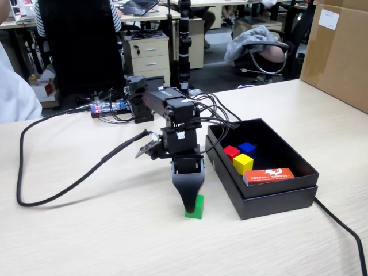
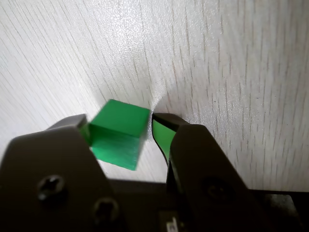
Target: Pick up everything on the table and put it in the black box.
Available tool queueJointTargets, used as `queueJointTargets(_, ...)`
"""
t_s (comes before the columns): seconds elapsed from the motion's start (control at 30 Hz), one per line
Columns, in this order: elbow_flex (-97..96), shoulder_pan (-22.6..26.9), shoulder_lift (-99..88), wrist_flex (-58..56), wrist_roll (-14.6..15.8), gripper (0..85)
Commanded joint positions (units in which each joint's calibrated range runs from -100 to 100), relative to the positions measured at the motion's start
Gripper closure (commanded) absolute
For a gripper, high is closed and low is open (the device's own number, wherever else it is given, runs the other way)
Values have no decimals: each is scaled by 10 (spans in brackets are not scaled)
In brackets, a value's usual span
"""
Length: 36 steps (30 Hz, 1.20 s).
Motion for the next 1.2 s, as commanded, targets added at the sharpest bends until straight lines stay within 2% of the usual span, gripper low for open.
queueJointTargets(0.0,45,3,-13,3,-4,714)
queueJointTargets(0.17,40,8,-14,3,-13,721)
queueJointTargets(0.27,34,7,-53,3,-14,846)
queueJointTargets(0.37,-22,8,-183,3,-21,846)
queueJointTargets(0.5,-138,23,-461,2,-38,846)
queueJointTargets(0.73,-271,89,-641,3,-59,846)
queueJointTargets(1.03,-245,154,-526,3,-55,843)
queueJointTargets(1.1,-238,159,-443,3,-56,723)
queueJointTargets(1.17,-238,159,-408,3,-55,723)
